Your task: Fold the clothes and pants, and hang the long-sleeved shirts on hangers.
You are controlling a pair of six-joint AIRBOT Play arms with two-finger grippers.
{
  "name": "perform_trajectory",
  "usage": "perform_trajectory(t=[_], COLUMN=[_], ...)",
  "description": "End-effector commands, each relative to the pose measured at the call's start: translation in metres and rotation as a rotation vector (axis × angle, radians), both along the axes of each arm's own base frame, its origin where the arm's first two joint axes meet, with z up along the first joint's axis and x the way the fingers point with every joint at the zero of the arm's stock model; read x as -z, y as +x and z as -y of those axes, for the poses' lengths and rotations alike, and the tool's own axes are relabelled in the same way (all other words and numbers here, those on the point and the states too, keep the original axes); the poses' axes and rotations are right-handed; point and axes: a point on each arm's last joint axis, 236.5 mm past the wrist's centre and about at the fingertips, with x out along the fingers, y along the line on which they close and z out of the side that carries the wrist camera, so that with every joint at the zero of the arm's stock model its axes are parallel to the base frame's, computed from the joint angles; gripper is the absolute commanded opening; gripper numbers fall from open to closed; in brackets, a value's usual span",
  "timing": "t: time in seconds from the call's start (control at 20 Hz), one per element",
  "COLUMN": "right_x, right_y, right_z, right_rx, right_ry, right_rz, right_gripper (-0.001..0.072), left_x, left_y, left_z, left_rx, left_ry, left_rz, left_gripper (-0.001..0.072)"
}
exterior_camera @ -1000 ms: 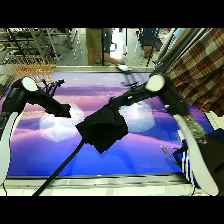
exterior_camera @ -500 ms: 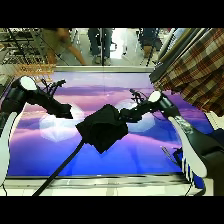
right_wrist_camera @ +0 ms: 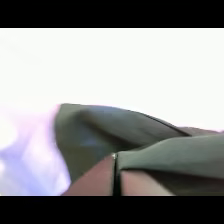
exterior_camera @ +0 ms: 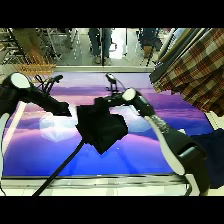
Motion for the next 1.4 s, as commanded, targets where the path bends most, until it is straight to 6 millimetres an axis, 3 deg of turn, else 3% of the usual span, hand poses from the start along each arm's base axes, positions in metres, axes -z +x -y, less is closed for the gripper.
perform_trajectory(t=[0.0, 0.05, 0.1, 0.15, 0.25, 0.35, 0.45, 0.5, 0.6, 0.75, 0.85, 1.0, 1.15, 1.35], right_x=[0.014, 0.019, 0.016, 0.005, -0.021, -0.031, -0.015, -0.002, 0.028, 0.072, 0.096, 0.121, 0.145, 0.147], right_y=[0.005, -0.008, -0.017, -0.021, -0.004, 0.02, 0.016, 0.006, -0.013, -0.029, -0.031, -0.022, -0.032, -0.046], right_z=[-0.044, -0.045, -0.038, -0.023, 0.028, 0.096, 0.152, 0.171, 0.193, 0.194, 0.188, 0.172, 0.152, 0.118], right_rx=[-0.037, -0.135, -0.22, -0.263, -0.213, -0.073, -0.022, -0.029, -0.049, -0.073, -0.09, -0.074, -0.107, -0.175], right_ry=[0.013, -0.02, -0.058, -0.087, -0.132, -0.174, -0.179, -0.179, -0.191, -0.214, -0.243, -0.256, -0.265, -0.172], right_rz=[0.116, 0.123, 0.141, 0.145, 0.151, 0.08, -0.086, -0.172, -0.302, -0.39, -0.411, -0.396, -0.438, -0.479], right_gripper=[0.0245, 0.0352, 0.0539, 0.0656, 0.0632, 0.0635, 0.0649, 0.0697, 0.0696, 0.0698, 0.0702, 0.0702, 0.0704, 0.0708], left_x=[-0.025, -0.027, -0.026, -0.024, -0.01, 0.022, 0.079, 0.106, 0.153, 0.196, 0.21, 0.225, 0.231, 0.231], left_y=[-0.007, -0.006, -0.002, 0.005, 0.019, 0.026, 0.024, 0.022, 0.015, 0.005, -0.005, -0.008, -0.009, -0.008], left_z=[0.005, 0.01, 0.017, 0.026, 0.05, 0.077, 0.094, 0.096, 0.099, 0.103, 0.098, 0.078, 0.071, 0.07], left_rx=[0.01, 0.015, 0.018, 0.02, 0.032, 0.066, 0.122, 0.138, 0.162, 0.189, 0.205, 0.219, 0.227, 0.234], left_ry=[-0.013, -0.018, -0.022, -0.029, -0.042, -0.033, 0.048, 0.099, 0.177, 0.222, 0.243, 0.323, 0.355, 0.354], left_rz=[0.068, 0.082, 0.098, 0.118, 0.138, 0.108, 0.022, -0.021, -0.098, -0.184, -0.245, -0.27, -0.282, -0.277], left_gripper=[0.0008, 0.0008, 0.0008, 0.0008, 0.0008, 0.0008, 0.0008, 0.0008, 0.0008, 0.0008, 0.0007, 0.0007, 0.0007, 0.0008])
